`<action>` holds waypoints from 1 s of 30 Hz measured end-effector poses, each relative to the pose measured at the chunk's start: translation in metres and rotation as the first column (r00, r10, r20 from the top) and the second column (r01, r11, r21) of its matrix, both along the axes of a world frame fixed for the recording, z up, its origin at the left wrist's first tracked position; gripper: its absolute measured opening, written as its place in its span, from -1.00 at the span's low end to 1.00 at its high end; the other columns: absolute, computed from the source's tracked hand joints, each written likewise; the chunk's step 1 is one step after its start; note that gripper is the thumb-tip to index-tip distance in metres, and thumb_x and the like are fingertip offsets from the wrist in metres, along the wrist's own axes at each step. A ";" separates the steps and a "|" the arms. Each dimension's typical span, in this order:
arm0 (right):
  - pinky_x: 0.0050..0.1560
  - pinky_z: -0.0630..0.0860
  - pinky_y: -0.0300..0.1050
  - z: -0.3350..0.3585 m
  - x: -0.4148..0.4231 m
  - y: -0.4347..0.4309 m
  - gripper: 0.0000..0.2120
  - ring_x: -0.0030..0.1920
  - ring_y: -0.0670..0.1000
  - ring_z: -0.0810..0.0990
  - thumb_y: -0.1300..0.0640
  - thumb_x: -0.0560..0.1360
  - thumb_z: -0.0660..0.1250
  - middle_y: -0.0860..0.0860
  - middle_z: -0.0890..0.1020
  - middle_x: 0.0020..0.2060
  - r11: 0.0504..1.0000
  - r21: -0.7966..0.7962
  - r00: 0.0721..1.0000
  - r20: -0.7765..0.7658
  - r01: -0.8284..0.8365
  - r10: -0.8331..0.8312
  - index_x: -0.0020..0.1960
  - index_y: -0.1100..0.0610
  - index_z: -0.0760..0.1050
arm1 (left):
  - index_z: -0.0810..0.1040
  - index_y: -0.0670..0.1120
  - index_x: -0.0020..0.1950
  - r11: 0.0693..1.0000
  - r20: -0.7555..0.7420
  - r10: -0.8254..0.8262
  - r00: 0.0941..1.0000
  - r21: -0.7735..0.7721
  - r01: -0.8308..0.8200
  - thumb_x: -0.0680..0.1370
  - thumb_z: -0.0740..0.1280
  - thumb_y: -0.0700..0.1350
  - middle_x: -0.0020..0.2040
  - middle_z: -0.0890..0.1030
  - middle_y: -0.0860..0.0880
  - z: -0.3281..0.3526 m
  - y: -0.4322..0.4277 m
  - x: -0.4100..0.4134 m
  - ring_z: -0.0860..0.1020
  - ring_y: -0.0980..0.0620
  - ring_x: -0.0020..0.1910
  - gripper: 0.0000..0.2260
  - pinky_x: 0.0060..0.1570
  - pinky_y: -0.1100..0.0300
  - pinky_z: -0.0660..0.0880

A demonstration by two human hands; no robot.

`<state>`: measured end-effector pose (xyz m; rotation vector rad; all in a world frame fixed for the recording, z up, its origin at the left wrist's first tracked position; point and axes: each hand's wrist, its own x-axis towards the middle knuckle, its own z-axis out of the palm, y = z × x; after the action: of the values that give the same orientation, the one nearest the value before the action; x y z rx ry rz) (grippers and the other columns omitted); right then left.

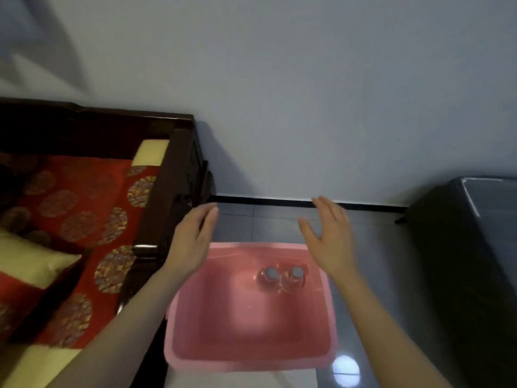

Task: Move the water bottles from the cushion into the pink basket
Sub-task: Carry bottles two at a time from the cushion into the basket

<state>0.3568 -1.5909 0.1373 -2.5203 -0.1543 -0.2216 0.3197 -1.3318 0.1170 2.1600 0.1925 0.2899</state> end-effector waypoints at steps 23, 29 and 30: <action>0.38 0.27 0.03 0.113 -0.228 0.416 -0.44 0.44 0.02 0.23 -0.15 0.52 0.26 0.01 0.34 0.44 0.724 0.048 0.723 0.123 -0.689 0.680 0.45 0.04 0.28 | 0.39 -0.07 0.41 0.520 0.203 0.834 0.513 0.020 -0.854 0.59 0.26 -0.04 0.35 0.48 -0.09 0.145 0.392 -0.526 0.43 -0.01 0.29 -0.61 0.25 0.06 0.33; 0.39 0.24 -0.01 0.110 -0.326 0.535 -0.42 0.44 0.04 0.23 -0.14 0.51 0.30 0.03 0.34 0.45 0.639 0.043 0.640 0.095 -0.768 0.762 0.45 0.06 0.29 | 0.32 -0.09 0.46 0.411 0.143 0.894 0.425 0.116 -0.904 0.56 0.31 -0.08 0.44 0.39 -0.13 0.160 0.452 -0.632 0.34 -0.07 0.41 -0.52 0.31 0.12 0.24; 0.40 0.22 -0.03 0.110 -0.342 0.555 -0.41 0.45 0.04 0.23 -0.14 0.50 0.31 0.04 0.33 0.45 0.619 0.037 0.620 0.085 -0.784 0.780 0.45 0.07 0.29 | 0.31 -0.10 0.48 0.397 0.125 0.903 0.411 0.123 -0.909 0.56 0.32 -0.07 0.45 0.37 -0.14 0.160 0.463 -0.647 0.33 -0.08 0.42 -0.50 0.32 0.13 0.21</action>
<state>0.0149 -1.0357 0.2474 -2.1250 -1.2282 0.0626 -0.3270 -0.8692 0.2767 1.9859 1.4246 1.0110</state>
